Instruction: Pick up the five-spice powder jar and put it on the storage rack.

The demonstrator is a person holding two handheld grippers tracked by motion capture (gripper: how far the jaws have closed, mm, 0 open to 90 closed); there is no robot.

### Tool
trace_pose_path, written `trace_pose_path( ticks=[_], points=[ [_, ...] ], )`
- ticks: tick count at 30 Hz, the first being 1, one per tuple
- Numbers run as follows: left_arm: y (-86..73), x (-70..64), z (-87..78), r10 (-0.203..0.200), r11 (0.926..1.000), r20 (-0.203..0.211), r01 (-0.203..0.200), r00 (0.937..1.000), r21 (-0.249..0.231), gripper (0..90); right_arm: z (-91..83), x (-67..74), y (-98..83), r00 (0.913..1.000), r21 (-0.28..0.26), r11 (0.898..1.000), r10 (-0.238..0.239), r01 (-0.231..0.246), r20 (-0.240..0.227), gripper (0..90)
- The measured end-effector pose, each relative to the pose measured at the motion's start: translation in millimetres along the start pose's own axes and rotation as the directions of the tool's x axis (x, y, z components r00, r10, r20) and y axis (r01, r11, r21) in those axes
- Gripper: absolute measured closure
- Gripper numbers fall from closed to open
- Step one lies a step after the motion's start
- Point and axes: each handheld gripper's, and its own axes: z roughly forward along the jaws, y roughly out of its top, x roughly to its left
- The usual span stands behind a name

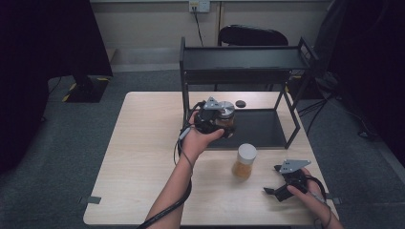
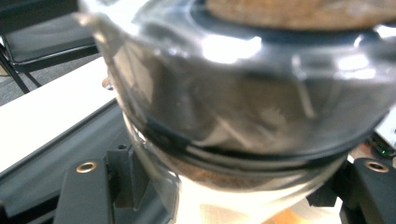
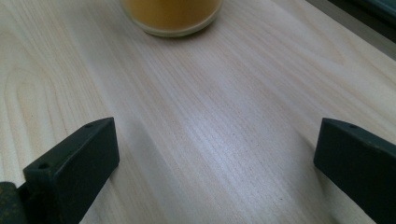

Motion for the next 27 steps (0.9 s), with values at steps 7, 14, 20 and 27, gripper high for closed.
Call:
trace_pose_path(
  ticks=[7, 14, 20, 27],
  points=[
    [17.0, 1.6, -3.1, 0.004, 1.0000, 0.004, -0.004, 1.0000, -0.004, 31.3, 0.0, 0.0, 0.0, 1.0000, 0.000, 1.000, 0.000, 0.000, 0.000, 0.0],
    [35.1, 3.7, -9.2, 0.010, 0.9999, -0.002, -0.010, 0.9999, -0.006, 31.4, 0.0, 0.1, 0.0, 1.0000, 0.000, 1.000, 0.001, -0.001, 0.000, 0.0],
    [51.0, 7.4, -15.5, 0.006, 0.9999, -0.008, -0.006, 1.0000, -0.014, 31.4, 0.0, 0.1, 0.0, 1.0000, 0.000, 1.000, 0.001, -0.001, 0.000, 0.0],
    [72.2, 8.8, -23.5, 0.020, 0.9998, -0.018, -0.020, 0.9996, -0.006, 31.4, -0.1, 0.0, 0.1, 1.0000, 0.001, 1.000, 0.001, -0.001, 0.000, 0.0]
  ],
)
